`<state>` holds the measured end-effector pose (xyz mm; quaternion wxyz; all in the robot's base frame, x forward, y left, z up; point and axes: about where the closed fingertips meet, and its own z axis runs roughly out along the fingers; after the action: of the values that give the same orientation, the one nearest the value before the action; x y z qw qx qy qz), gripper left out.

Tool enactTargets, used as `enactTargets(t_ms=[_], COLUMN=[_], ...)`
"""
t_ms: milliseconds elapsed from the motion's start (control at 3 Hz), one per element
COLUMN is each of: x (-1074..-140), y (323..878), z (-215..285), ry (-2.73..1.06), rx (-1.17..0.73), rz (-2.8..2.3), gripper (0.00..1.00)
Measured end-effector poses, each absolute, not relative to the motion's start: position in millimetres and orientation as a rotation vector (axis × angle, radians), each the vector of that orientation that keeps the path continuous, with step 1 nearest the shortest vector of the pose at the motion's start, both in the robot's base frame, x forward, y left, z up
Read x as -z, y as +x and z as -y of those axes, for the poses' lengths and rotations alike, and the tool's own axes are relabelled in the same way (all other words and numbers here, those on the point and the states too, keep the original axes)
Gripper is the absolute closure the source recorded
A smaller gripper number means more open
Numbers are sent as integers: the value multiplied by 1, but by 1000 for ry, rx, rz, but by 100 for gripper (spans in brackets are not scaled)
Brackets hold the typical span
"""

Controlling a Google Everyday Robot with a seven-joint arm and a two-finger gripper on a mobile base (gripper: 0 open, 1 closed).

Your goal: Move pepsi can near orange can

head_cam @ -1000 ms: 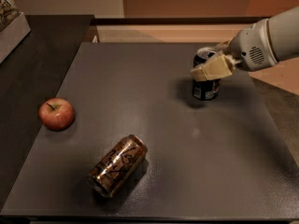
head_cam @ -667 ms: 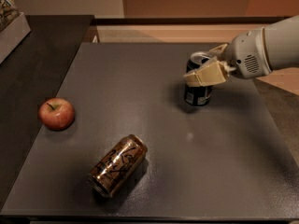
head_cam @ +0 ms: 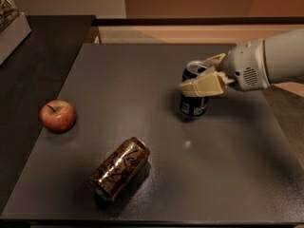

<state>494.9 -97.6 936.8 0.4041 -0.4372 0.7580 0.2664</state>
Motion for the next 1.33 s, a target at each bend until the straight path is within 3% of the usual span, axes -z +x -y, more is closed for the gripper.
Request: enactTargets(t_ms=[1333], x=[-905], y=[425], z=[81], ry=[-1200], rx=[-806], rz=[-1912], gripper=[100])
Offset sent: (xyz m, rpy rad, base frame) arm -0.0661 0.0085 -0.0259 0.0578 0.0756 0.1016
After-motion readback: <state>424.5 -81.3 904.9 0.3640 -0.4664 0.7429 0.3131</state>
